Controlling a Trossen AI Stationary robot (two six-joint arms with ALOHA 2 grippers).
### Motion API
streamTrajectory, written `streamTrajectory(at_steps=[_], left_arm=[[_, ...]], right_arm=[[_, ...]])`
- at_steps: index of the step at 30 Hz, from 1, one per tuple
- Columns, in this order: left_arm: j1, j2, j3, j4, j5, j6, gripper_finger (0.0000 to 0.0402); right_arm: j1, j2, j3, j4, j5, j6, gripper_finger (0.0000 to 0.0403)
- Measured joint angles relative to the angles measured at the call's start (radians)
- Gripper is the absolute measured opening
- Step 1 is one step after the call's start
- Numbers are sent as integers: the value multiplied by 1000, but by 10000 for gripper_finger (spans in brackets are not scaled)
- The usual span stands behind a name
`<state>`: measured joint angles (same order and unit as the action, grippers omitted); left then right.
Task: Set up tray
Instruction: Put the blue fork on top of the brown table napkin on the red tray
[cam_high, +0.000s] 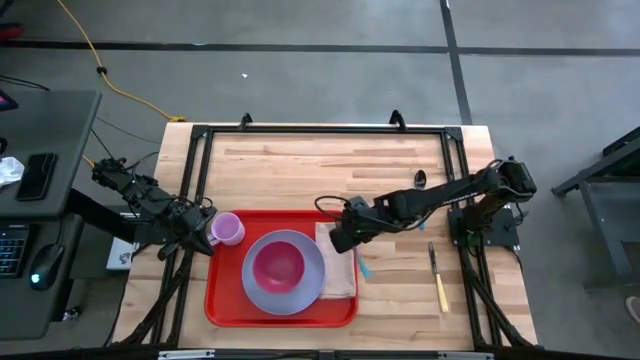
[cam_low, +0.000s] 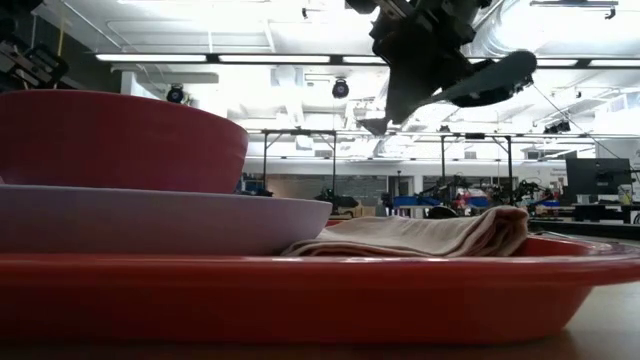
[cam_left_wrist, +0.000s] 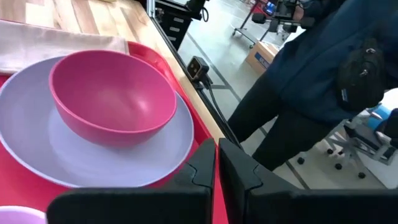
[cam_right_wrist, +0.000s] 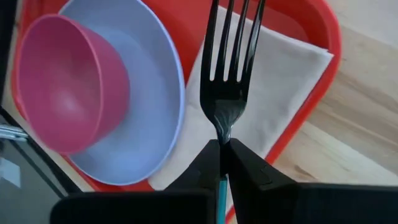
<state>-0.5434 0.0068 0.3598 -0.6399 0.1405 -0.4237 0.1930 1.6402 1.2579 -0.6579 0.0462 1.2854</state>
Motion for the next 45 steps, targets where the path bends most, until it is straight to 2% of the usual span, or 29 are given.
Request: streamTrajectory(at_steps=[7,17,30,45], left_arm=[[0,0,0,-17,3,0,49],[0,0,0,-14,32,5,49],[0,0,0,-14,82,8,49],[0,0,0,-13,114,10,49]], right_arm=[[22,10,0,73,31,75,7],[47,131,0,248,-2,180,7],[46,156,0,221,46,327,7],[49,261,-1,219,6,421,9]])
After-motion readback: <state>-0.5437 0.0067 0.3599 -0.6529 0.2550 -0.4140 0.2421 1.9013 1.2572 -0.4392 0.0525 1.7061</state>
